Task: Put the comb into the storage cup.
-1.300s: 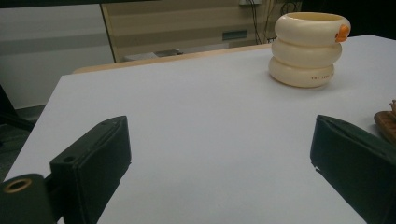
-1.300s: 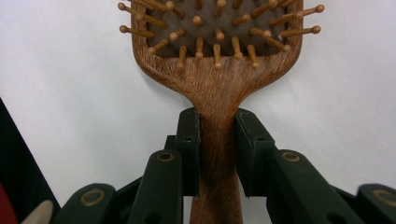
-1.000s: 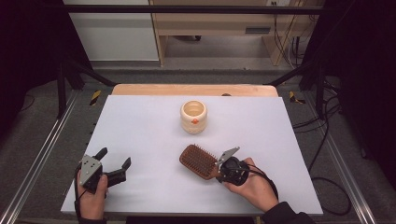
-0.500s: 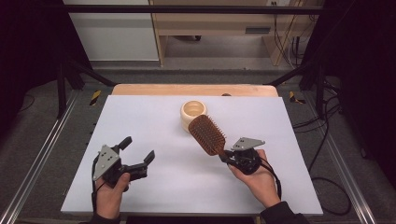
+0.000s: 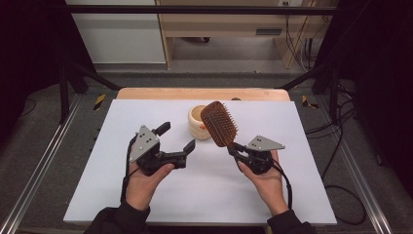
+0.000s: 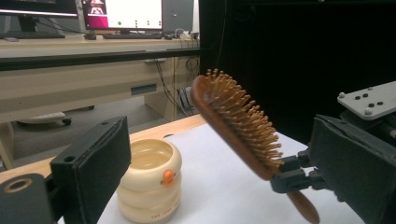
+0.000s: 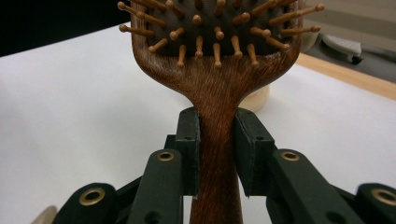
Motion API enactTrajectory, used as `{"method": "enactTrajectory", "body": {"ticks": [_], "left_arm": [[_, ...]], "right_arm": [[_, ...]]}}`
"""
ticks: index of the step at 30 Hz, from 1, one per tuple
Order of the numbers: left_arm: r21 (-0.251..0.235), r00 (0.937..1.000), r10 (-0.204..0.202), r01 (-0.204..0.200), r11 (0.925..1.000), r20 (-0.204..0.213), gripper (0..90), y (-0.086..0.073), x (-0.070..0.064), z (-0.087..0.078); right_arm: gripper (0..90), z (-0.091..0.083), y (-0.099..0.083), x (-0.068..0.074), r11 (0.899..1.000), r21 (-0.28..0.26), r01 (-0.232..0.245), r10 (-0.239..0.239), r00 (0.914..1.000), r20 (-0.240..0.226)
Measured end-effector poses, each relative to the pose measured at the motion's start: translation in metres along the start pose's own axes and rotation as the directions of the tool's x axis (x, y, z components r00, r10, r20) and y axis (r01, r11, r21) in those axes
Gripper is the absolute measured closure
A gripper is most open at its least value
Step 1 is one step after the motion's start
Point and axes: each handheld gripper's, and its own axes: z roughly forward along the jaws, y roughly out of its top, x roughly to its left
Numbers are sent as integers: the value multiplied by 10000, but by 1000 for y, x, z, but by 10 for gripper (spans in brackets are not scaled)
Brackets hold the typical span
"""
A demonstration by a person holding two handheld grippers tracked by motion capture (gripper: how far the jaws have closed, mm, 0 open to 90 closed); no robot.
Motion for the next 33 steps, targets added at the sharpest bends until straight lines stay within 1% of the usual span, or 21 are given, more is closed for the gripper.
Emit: {"method": "enactTrajectory", "body": {"ticks": [1,2,3,5,7,9,12,15,17,21,26,33], "left_arm": [[-28,9999,-88,88,10000,82,55,1,-1,2],[-47,10000,-67,68,10000,42,52,1,-1,4],[-119,10000,-27,26,9999,-62,54,0,-1,6],[-273,9997,-79,73,9996,-211,56,-1,1,8],[-368,9991,-233,221,9991,-342,56,-3,4,9],[-377,9986,-449,438,9983,-296,57,-5,5,10],[-306,9982,-488,478,9984,-336,56,-9,6,11],[-231,9980,-608,604,9979,-188,55,-11,7,14],[-291,9976,-686,683,9972,-100,55,-10,6,15],[-359,9976,-696,696,9969,25,53,-7,3,16],[-271,9943,-1005,1015,9945,341,51,-7,0,19],[-161,9927,-1086,1096,9938,522,44,-9,-2,21]], "right_arm": [[729,1,0,0,10000,-63,1,-1,10000,40],[729,1,0,1,9999,-129,22,-21,10000,89],[729,0,0,1,9998,-201,22,-20,9999,120],[729,-1,-1,2,9993,-364,71,-63,9998,210],[728,-2,-3,3,9990,-401,183,-170,9994,311],[729,-2,-5,3,9988,-463,158,-140,9992,384],[729,-1,-8,4,9983,-566,98,-70,9988,483],[729,1,-8,4,9973,-723,82,-46,9987,503],[729,1,-7,5,9965,-833,94,-50,9986,523],[729,0,-6,6,9957,-924,72,-22,9985,549],[729,-2,-4,6,9946,-1036,7,50,9985,547],[729,1,-3,9,9932,-1156,100,-34,9983,575]]}}
